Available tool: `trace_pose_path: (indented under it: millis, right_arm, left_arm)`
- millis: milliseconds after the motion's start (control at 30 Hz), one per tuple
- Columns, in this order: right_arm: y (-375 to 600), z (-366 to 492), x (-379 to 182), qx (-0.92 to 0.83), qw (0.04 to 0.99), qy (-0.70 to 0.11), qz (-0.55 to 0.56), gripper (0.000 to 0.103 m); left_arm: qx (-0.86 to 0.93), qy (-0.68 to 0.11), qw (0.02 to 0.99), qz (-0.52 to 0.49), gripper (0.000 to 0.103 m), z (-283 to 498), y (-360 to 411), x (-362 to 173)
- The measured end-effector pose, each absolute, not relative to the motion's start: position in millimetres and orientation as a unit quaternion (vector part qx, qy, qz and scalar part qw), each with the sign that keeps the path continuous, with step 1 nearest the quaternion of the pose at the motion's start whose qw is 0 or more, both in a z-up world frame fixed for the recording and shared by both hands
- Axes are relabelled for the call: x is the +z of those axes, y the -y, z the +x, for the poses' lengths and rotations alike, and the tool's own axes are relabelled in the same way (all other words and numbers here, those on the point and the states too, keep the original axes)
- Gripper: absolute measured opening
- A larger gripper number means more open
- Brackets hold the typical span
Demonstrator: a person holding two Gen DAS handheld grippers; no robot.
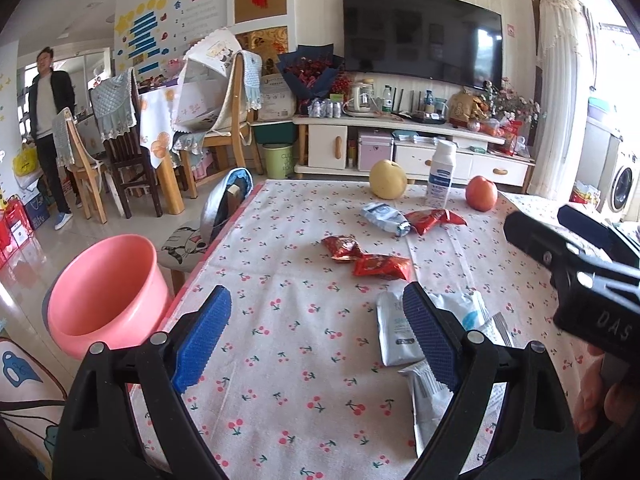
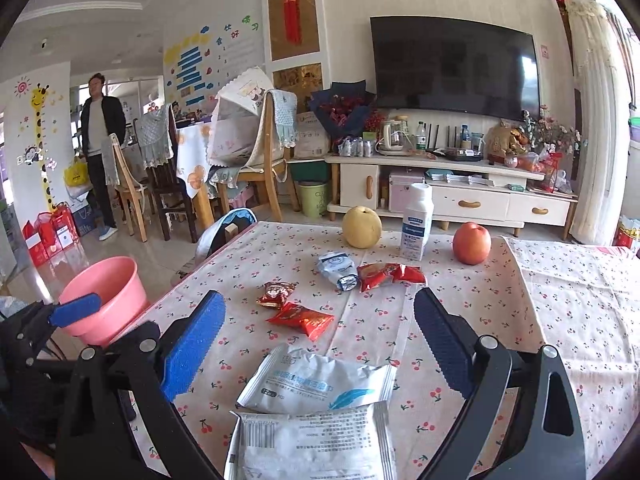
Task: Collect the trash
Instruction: 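Move both open tools back over the table, then lower the left tool onto the red snack bag and close it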
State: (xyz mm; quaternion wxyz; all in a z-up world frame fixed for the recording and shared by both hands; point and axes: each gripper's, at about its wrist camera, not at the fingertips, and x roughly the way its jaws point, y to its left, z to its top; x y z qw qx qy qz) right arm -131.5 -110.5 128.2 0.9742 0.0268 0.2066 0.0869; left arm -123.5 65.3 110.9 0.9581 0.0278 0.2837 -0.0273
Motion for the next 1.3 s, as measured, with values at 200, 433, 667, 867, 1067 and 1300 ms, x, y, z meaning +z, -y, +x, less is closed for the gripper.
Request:
trace_pose_path:
  millis: [200, 433, 667, 867, 1067, 1300]
  right_arm:
    - [129, -131, 129, 0.074, 0.975, -0.207, 0.038, 0.094]
    - [151, -129, 130, 0.057, 0.975, -0.21, 0.052, 0.094]
    - [183, -118, 124, 0.026, 0.971, -0.229, 0.067, 0.094]
    - [204, -101, 110, 0.022, 0.958, -0.271, 0.085, 0.094]
    - [203, -91, 98, 0.037, 0.948, -0.303, 0.093, 0.094]
    - [199, -83, 93, 0.054, 0.942, -0.318, 0.09, 0.094]
  left_arm:
    - [-0.042, -0.288, 0.956, 0.042, 0.088, -126, -47, 105]
    - [-0.051, -0.3, 0.951, 0.054, 0.088, -124, -39, 94]
    - [-0.065, -0.322, 0.942, 0.066, 0.088, -114, -31, 77]
    - [-0.078, -0.341, 0.935, 0.054, 0.088, -90, -30, 72]
    - [-0.072, -0.361, 0.929, 0.033, 0.088, -49, -25, 69]
    - [-0.056, -0.405, 0.912, -0.017, 0.088, 16, -23, 48]
